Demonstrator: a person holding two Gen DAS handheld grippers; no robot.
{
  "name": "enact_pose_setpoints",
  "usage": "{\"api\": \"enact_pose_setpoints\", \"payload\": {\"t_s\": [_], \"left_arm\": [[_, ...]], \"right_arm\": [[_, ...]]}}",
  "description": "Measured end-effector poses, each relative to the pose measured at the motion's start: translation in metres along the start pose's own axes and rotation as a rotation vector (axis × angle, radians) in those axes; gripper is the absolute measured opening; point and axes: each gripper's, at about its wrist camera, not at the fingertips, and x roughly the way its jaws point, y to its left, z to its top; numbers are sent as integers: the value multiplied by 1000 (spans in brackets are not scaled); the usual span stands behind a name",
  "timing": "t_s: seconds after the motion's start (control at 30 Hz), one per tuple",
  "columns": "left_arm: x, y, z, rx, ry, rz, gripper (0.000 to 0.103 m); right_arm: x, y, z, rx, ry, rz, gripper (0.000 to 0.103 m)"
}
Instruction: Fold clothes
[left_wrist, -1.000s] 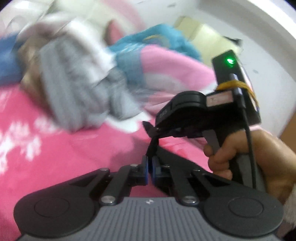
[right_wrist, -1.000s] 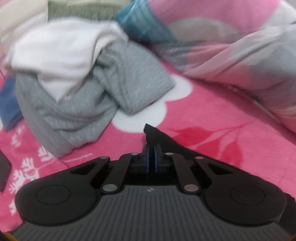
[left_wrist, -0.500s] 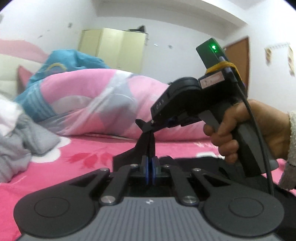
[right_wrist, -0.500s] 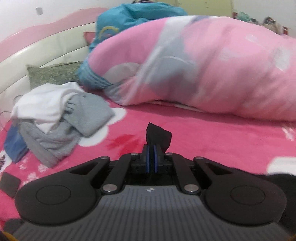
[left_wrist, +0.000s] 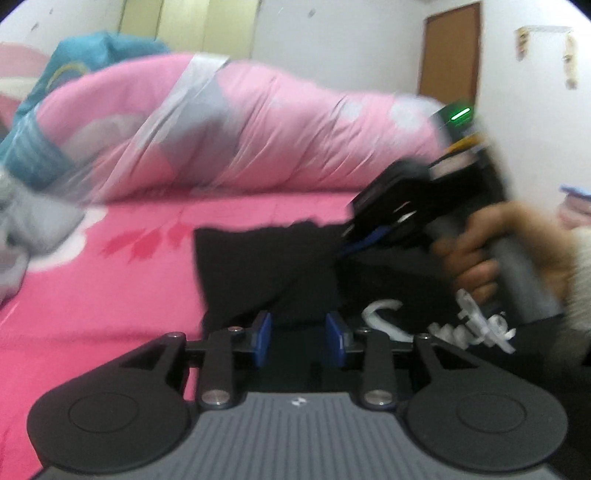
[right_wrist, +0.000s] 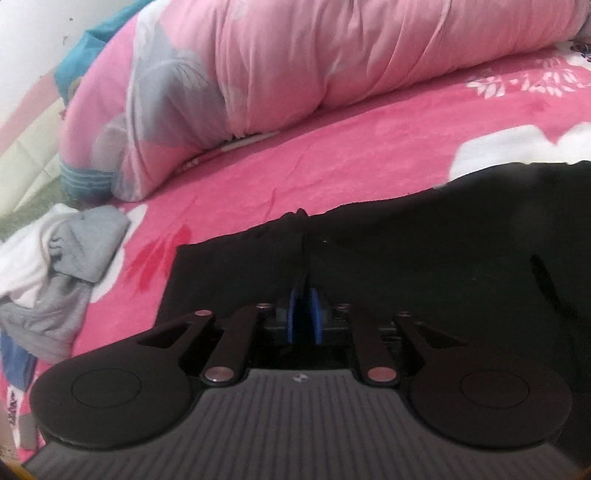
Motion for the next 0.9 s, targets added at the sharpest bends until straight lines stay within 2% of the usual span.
{"api": "enact_pose_setpoints", "payload": {"t_s": [0.03,0.1,0.23,0.33,0.37,0.43,0.47,0.63,0.73,0.9], "left_arm": [[0,4,-1,-11,21,13,34],[0,15,0,-39,44,31,34],[-2,26,-3,-52,75,62,34],[1,30,-5,-59,93,71,34],[2,31,-5,-61,97,70,34],[3,33,-6,-65,103,69,34],[3,34,-6,-66,104,69,34],[3,37,-6,-81,106,63,34],[2,36,-6,-79,106,64,34],[2,37,-5,-87,107,63,34]], "right_arm": [[-6,3,-2,3,8,13,16],[-16,7,-9,16,43,53,28],[-28,18,-29,20,132,108,36],[-26,29,-45,-40,179,87,38],[-25,33,-49,-70,181,69,36],[-24,40,-57,-127,185,36,10],[-26,41,-58,-123,179,39,7],[-46,46,-61,-114,153,57,4],[-45,40,-68,-94,181,27,4],[-43,34,-74,-47,204,31,5]]}}
